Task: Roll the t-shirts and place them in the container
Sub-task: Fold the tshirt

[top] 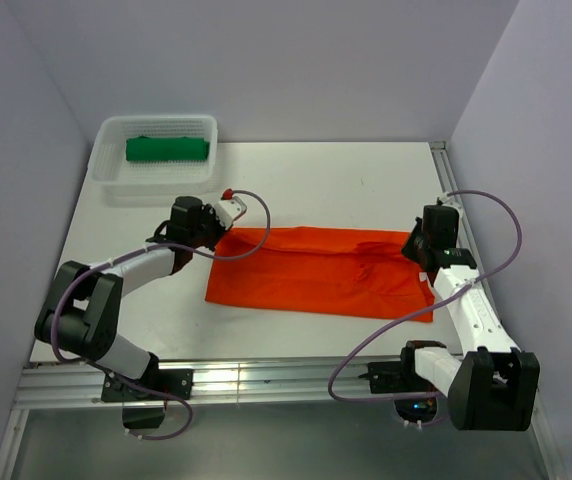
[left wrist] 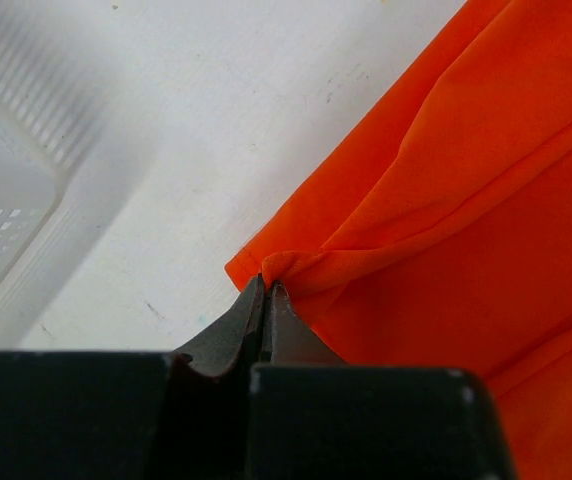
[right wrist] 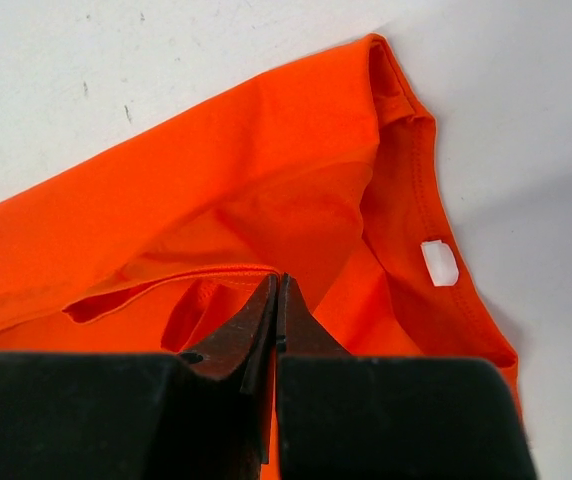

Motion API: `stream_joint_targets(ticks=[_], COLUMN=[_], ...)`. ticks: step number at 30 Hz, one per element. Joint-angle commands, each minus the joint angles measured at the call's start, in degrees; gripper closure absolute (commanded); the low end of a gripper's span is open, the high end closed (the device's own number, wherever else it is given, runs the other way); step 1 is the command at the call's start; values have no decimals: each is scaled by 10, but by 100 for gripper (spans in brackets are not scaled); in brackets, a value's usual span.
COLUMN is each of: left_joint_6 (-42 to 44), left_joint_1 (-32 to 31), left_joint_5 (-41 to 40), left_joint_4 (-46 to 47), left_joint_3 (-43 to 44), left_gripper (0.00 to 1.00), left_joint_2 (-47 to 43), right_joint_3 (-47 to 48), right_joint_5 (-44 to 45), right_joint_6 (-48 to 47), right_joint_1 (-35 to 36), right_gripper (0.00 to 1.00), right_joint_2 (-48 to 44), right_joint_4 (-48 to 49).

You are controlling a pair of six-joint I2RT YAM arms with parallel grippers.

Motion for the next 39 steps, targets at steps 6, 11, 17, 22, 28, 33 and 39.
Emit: stream_joint_targets(ticks=[6,11,17,22,28,33,39], left_joint_6=[4,5,4,3,4,4,11], left_joint_1=[-2,-2,-2,-2,-2,-2,-2], left_joint_5=[13,12,11,13,16,19,29], left_joint_4=[10,11,10,7,3,0,-13], left_joint_3=[-20,-28,-32,-34,-36,-45,-62], left_gripper=[100,100,100,100,100,99,86], left_joint_2=[-41,-46,-57,-60,-65,-72,-93], right_joint_3=[-5,-7,-12,-10,-9,-8,-10], right_joint_5=[25,36,40,39,46,60,75], right_joint_6=[20,31,37,43,54,61,69], right_joint_1=[4,4,4,5,5,5,5], right_gripper=[100,100,100,100,100,100,96], right_joint_2=[-13,-26,-47,-43,-48,-54,-59], right_joint_4=[-13,-20,-25,-30,-41,-46,-51])
